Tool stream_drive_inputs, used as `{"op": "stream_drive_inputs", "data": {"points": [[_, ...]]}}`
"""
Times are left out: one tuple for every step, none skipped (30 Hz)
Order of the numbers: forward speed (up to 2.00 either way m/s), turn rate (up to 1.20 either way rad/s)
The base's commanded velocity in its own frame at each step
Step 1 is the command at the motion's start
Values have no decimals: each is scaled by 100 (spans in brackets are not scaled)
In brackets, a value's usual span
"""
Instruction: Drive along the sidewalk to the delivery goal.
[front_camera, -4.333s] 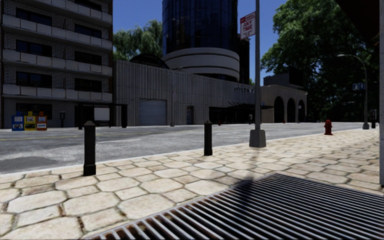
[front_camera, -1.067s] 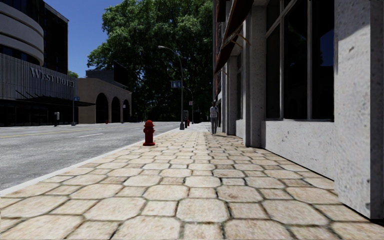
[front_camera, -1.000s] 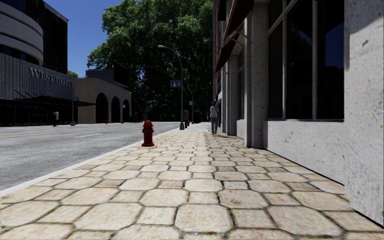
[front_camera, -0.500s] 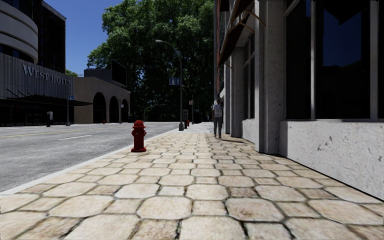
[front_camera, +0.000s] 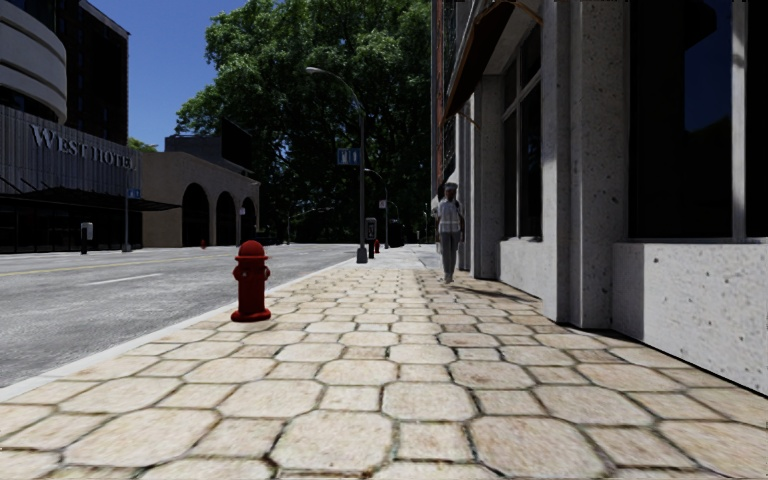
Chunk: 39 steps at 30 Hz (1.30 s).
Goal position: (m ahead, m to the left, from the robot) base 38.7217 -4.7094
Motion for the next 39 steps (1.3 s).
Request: {"op": "stream_drive_inputs", "data": {"points": [[200, 0], [200, 0], [200, 0], [200, 0], [200, 0], [200, 0], [200, 0], [200, 0], [200, 0], [200, 0], [200, 0], [200, 0], [200, 0], [200, 0], [200, 0], [200, 0], [200, 0], [200, 0], [200, 0], [200, 0], [200, 0], [200, 0], [200, 0], [200, 0], [200, 0], [200, 0], [200, 0], [200, 0], [200, 0], [200, 0], [200, 0], [200, 0], [200, 0], [200, 0], [200, 0], [200, 0], [200, 0], [200, 0], [200, 0]]}}
